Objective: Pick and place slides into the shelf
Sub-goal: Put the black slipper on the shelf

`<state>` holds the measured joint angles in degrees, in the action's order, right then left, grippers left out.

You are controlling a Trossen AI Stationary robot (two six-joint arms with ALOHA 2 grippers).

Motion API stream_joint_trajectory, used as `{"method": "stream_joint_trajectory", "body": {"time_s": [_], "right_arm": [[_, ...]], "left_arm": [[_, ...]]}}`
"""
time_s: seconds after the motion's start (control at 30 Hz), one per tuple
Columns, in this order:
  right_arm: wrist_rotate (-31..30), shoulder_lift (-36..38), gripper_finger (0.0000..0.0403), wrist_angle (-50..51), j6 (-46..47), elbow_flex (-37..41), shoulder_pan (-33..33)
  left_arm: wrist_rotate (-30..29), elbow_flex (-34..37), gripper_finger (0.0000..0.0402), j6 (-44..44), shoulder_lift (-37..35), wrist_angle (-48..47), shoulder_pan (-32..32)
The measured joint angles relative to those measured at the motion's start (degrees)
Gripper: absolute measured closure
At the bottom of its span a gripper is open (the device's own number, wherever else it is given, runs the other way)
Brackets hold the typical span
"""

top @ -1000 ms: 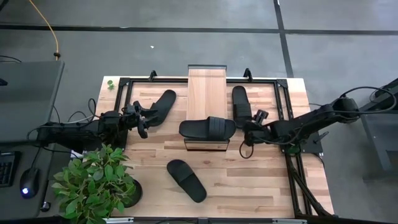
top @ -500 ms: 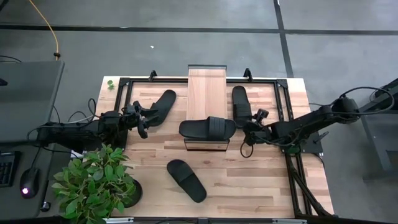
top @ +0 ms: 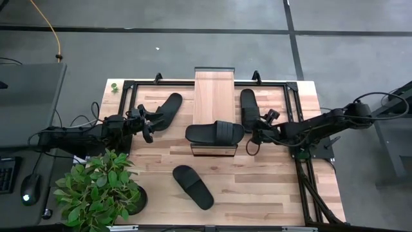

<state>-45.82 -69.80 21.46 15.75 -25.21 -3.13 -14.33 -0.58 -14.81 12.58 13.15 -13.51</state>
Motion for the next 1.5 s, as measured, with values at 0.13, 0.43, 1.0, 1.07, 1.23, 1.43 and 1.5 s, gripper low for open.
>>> {"method": "stream_joint_trajectory", "body": {"time_s": [0.13,0.43,1.0,1.07,1.23,1.43,1.5], "right_arm": [[0.0,0.0,0.0169,-0.8,0.3,0.0,0.8],[-0.2,-0.3,0.0169,-3.5,-1.7,0.0,1.7],[-8.0,-15.6,0.0169,-13.1,-5.5,-0.1,2.5],[-7.7,-17.4,0.0169,-14.3,-5.5,-0.2,3.5],[-8.7,-21.2,0.0169,-18.4,-5.3,-0.3,4.7],[-10.1,-21.5,0.0174,-19.6,-5.1,-0.2,4.7],[-10.1,-21.5,0.0186,-19.6,-5.1,-0.2,4.7]], "left_arm": [[0.0,0.0,0.0234,0.0,0.0,0.0,0.0],[-0.3,0.0,0.0234,0.0,0.0,0.0,0.0],[-0.4,0.0,0.0234,0.9,0.0,0.0,0.0],[-0.4,0.0,0.0234,1.0,0.0,0.0,0.0],[-0.4,0.0,0.0234,1.0,0.0,0.0,0.0],[-0.4,0.0,0.0234,1.0,0.0,0.1,0.0],[-0.4,0.0,0.0234,1.0,0.0,0.1,0.0]]}}
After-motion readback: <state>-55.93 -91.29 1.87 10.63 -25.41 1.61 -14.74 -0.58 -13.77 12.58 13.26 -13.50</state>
